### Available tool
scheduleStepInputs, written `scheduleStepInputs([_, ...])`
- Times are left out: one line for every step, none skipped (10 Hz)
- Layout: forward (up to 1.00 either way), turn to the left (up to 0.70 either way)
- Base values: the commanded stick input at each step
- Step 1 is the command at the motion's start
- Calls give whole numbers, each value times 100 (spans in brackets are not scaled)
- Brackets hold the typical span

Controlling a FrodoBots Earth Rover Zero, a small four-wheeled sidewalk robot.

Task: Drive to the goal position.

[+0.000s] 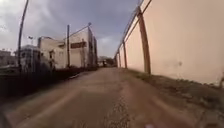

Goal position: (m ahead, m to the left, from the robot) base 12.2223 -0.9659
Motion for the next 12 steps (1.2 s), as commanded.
scheduleStepInputs([70, 0])
scheduleStepInputs([70, 0])
scheduleStepInputs([70, 0])
scheduleStepInputs([70, 0])
scheduleStepInputs([70, 0])
scheduleStepInputs([70, 0])
scheduleStepInputs([70, 0])
scheduleStepInputs([70, 0])
scheduleStepInputs([70, 0])
scheduleStepInputs([70, 0])
scheduleStepInputs([70, 0])
scheduleStepInputs([70, 0])
